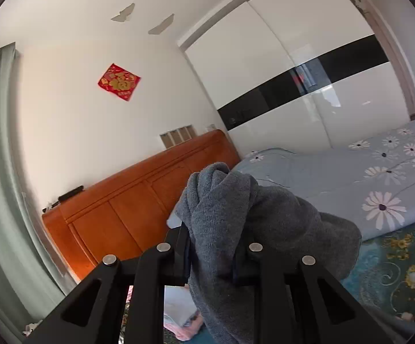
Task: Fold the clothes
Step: 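Lay the grey sweatpants flat on the bedspread with the right gripper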
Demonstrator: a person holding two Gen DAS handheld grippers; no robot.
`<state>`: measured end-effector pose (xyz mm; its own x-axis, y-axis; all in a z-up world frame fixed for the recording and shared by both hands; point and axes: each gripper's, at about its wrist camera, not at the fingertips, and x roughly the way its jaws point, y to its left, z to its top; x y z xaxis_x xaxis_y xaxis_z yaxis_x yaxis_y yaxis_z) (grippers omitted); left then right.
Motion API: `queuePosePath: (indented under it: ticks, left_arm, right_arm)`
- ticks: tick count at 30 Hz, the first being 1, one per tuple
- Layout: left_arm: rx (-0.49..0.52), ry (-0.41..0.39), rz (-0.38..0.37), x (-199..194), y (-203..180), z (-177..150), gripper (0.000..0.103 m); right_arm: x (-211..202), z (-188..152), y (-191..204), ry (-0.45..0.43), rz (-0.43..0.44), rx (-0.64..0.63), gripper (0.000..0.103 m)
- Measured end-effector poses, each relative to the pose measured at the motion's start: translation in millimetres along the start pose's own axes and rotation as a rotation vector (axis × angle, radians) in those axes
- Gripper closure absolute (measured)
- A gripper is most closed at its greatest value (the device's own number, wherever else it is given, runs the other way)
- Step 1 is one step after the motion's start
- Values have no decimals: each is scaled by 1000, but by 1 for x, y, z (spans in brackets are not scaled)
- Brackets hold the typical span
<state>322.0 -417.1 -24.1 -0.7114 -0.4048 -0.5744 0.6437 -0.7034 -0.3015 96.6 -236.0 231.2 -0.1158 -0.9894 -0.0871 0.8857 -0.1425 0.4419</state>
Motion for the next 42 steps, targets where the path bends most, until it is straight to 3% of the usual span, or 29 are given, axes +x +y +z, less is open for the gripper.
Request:
queuePosePath:
  ticks: [4, 9, 14, 19, 23, 27, 33, 37, 42]
  left_arm:
    - [-26, -24, 26, -15, 19, 1, 0]
    - [-34, -36, 34, -22, 27, 0, 0]
    - [-17, -19, 16, -17, 18, -5, 0]
    - [3, 17, 5, -3, 5, -12, 0]
    - [13, 64, 12, 17, -3, -20, 0]
    - [49, 129, 37, 39, -11, -34, 0]
    - [61, 205, 73, 63, -5, -58, 0]
    - [49, 246, 84, 73, -1, -68, 0]
    - [45, 258, 69, 75, -3, -73, 0]
  right_arm:
    - [9, 15, 28, -52, 82, 0, 82]
    - [-4, 11, 13, -95, 47, 31, 82]
    - [1, -21, -40, -8, -129, 32, 82]
    - [-19, -82, -129, 150, -345, 89, 82]
    - [-51, -141, -201, 274, -518, 175, 82]
    - [-109, -184, -258, 275, -643, 311, 82]
    - [-178, -221, -297, 221, -710, 445, 82]
    - [-188, -246, -308, 276, -759, 475, 82]
    - [-197, -235, -299, 270, -732, 455, 79]
